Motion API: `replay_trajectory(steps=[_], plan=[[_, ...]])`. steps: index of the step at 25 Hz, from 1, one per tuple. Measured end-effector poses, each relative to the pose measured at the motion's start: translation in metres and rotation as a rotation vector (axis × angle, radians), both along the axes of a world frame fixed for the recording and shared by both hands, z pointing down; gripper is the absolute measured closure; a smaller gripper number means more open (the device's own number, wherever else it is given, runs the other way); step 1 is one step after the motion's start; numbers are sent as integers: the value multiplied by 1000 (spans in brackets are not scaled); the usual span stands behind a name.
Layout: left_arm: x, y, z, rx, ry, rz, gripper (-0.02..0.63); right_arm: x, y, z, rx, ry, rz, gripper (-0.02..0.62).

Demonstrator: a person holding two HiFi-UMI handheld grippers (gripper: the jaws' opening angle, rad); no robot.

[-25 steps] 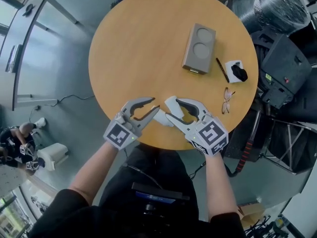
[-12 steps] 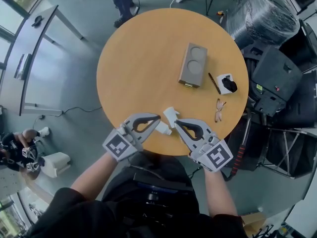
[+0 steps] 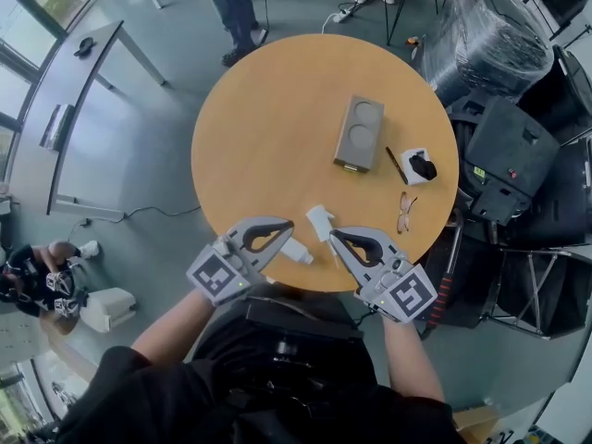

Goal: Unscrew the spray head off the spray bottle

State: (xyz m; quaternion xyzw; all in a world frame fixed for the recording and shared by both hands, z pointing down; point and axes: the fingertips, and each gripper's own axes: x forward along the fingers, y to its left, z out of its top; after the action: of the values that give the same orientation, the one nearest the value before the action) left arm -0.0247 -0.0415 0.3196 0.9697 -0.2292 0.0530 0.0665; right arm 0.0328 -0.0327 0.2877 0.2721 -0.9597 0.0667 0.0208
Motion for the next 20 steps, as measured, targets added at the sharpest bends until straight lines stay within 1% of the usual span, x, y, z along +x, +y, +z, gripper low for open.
replay_trajectory(steps=[4,8,12,16,20], plan=[[-4,6,-9,-16,-4,-11,601,4,3,-11,30,-28,10,590],[-1,7,-24,10,8,10,601,1,9,-22,50,-40,7,591],[-1,7,-40,39,31,21,601,-7,19,-29,30,-20,-12,591],[-4,12,-53,46,41,39,601,-12,21,-45,61,-48,2,591],[-4,15,-61,66,39,56,601,-11,22,-49,60,-38,9,589]])
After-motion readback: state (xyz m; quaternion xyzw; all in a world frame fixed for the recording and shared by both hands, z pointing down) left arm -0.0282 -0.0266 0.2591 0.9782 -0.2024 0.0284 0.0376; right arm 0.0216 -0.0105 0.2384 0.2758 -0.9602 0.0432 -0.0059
